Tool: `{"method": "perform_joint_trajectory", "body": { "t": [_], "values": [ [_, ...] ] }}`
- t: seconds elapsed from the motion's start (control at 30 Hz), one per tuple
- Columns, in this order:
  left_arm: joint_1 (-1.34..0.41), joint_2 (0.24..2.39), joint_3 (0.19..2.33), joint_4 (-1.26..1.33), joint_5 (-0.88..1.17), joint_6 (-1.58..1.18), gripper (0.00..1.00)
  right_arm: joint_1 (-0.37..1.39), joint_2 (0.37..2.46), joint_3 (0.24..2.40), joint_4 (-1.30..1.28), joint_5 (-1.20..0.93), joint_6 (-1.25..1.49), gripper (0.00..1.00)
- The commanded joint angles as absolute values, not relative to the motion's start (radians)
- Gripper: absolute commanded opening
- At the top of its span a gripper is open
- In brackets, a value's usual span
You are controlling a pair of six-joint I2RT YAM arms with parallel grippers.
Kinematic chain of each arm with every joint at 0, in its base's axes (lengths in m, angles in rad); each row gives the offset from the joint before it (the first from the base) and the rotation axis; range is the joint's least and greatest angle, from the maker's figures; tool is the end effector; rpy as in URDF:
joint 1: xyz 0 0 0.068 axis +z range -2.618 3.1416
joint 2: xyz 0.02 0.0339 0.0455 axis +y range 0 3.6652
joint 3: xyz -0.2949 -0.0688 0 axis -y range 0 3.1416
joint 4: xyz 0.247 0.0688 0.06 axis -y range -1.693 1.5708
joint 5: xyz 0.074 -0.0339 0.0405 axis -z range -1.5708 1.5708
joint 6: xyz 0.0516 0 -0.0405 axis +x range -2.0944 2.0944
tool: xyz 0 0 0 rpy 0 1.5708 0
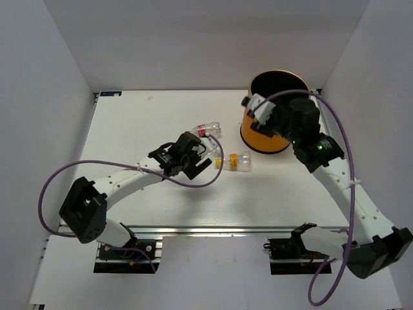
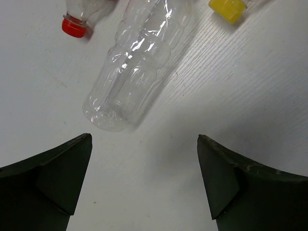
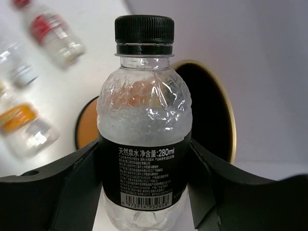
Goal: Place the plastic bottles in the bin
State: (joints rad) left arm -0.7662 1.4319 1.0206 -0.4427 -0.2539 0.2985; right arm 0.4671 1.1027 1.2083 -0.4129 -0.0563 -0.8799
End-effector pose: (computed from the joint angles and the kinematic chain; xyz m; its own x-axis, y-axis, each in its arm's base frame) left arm 0.2331 -0.2063 0.2684 -0.3568 0.7384 -0.5722 0.6876 0.6222 0.3742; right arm 0.2182 0.1133 0.4244 0.2113 -0.7552 -0.6205 -0.5252 0.4477 -0.7237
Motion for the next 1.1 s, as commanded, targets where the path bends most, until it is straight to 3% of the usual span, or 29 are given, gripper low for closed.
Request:
{"method": "perform_joint_trajectory", "body": {
  "t": [0.0,0.13,0.27,0.3,0.37,0.4,0.43,0.67,0.9,0.93,1.0,1.03,1.07],
  "values": [
    [-0.750,1.465,1.046,-0.410,-0.249,0.380,1.00,0.434,1.211,1.317,-0.226,0.084,-0.701,0.08],
    [-0.741,1.532,1.057,-0.391,-0.258,0.408,1.00,0.368,1.353,1.498,-0.238,0.115,-0.667,0.11],
    [-0.720,1.555,1.068,-0.368,-0.268,0.445,1.00,0.293,1.530,1.685,-0.320,0.103,-0.631,0.28],
    [-0.719,1.569,1.080,-0.356,-0.268,0.454,1.00,0.279,1.552,1.712,-0.413,0.097,-0.623,0.42],
    [-0.710,1.582,1.089,-0.356,-0.268,0.469,1.00,0.244,1.614,1.770,-0.454,0.048,-0.597,0.60],
    [-0.710,1.597,1.103,-0.356,-0.244,0.483,1.00,0.238,1.629,1.769,-0.494,0.020,-0.591,0.85],
    [-0.710,1.620,1.121,-0.356,-0.244,0.483,1.00,0.223,1.631,1.758,-0.495,-0.023,-0.586,0.90],
    [-0.692,1.742,1.189,-0.383,-0.227,0.525,1.00,0.160,1.530,1.646,-0.453,-0.170,-0.546,0.90],
    [-0.651,1.864,1.284,-0.406,-0.175,0.572,1.00,0.133,1.260,1.375,-0.425,-0.354,-0.551,0.90],
    [-0.650,1.896,1.296,-0.432,-0.160,0.572,0.97,0.135,1.235,1.295,-0.425,-0.365,-0.564,0.90],
    [-0.638,1.907,1.333,-0.463,-0.104,0.572,0.80,0.133,1.146,1.243,-0.442,-0.405,-0.577,0.90],
    [-0.638,1.916,1.345,-0.494,-0.066,0.572,0.67,0.132,1.128,1.170,-0.455,-0.411,-0.604,0.90],
    [-0.638,1.904,1.345,-0.508,-0.043,0.572,0.62,0.132,1.085,1.143,-0.457,-0.422,-0.610,0.90]
  ]
}}
